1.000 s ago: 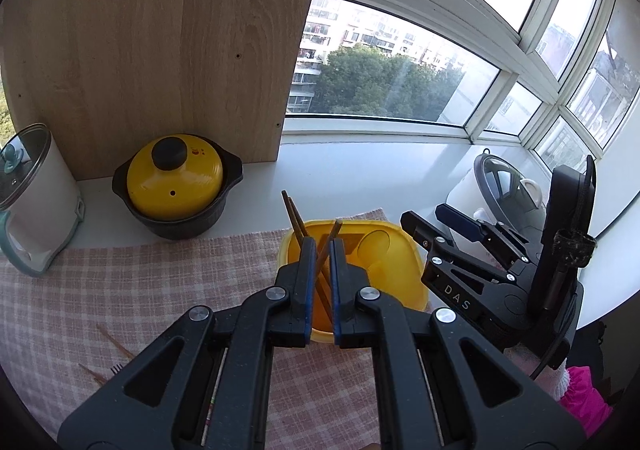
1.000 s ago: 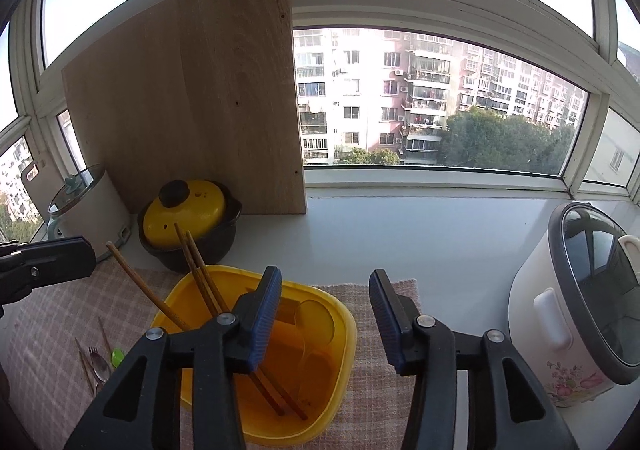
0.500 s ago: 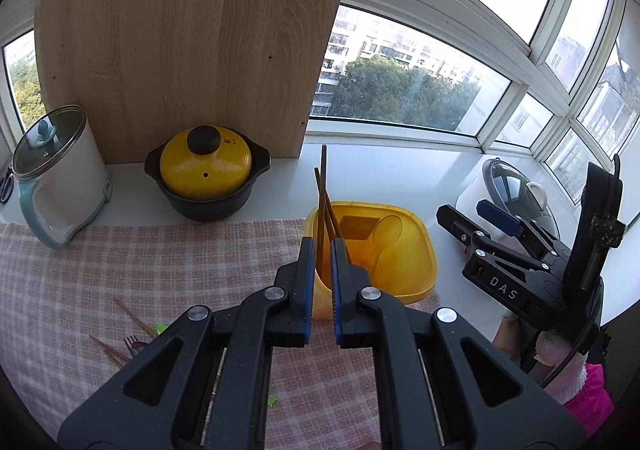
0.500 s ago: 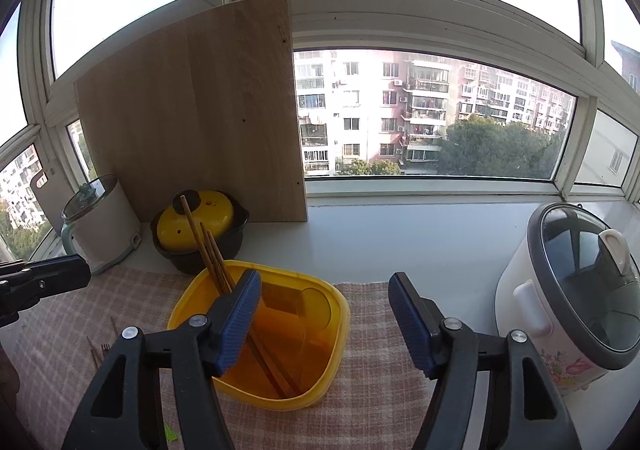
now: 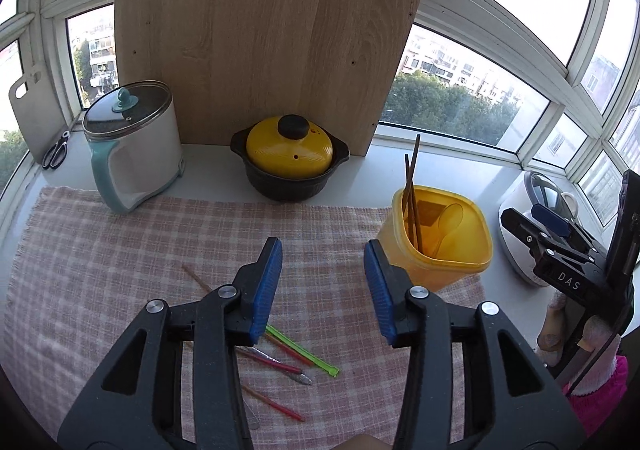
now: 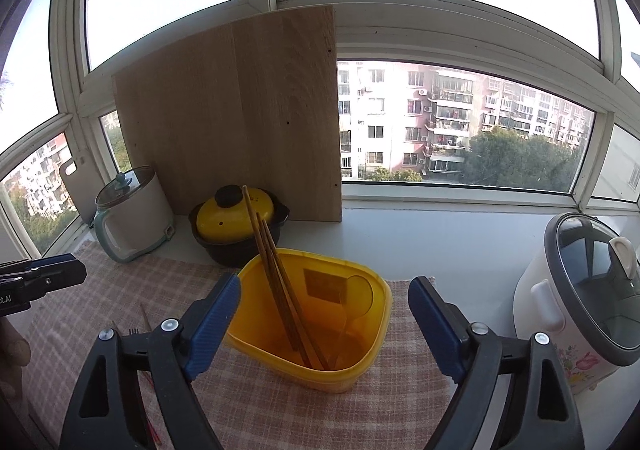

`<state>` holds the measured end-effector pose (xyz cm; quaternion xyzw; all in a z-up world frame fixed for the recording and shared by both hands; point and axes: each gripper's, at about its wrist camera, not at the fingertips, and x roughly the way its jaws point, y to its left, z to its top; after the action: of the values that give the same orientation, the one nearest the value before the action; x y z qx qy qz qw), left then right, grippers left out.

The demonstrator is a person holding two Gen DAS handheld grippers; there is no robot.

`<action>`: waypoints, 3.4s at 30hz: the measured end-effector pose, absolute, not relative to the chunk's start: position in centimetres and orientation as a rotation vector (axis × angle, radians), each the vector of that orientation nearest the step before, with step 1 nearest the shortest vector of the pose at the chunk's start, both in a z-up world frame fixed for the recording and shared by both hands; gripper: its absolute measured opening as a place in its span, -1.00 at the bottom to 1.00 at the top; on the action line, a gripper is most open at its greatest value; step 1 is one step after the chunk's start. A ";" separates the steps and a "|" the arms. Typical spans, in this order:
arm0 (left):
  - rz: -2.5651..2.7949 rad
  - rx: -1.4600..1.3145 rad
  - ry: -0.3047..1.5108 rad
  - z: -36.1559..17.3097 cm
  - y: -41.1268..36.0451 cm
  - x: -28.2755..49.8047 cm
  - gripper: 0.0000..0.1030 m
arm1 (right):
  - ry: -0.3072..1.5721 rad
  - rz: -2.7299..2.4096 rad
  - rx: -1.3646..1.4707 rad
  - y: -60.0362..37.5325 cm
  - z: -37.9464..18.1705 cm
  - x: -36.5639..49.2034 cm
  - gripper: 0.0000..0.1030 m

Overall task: Organize utensils
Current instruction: 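Move both open grippers back down to the utensils on the cloth, then close the right gripper on a chopstick while the left gripper grasps another chopstick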

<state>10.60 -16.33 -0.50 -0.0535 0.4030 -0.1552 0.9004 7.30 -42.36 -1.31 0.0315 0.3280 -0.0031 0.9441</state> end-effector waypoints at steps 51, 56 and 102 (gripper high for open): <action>-0.224 -0.400 1.220 -17.5 -3.5 7.4 -0.69 | 1.264 0.580 -0.276 -20.6 -17.1 13.7 -0.38; -0.201 -0.424 1.224 -18.0 -2.9 7.7 -0.69 | 1.287 0.635 -0.318 -18.8 -17.9 14.1 -0.44; -0.090 -0.661 1.346 -20.7 -2.6 15.9 -0.72 | 1.370 0.590 -0.317 -19.2 -20.5 16.3 -0.92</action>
<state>15.85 -2.61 -20.73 -0.3001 0.6115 -0.0409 0.7310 16.26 -19.16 -20.51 -0.1437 0.6206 0.2671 0.7231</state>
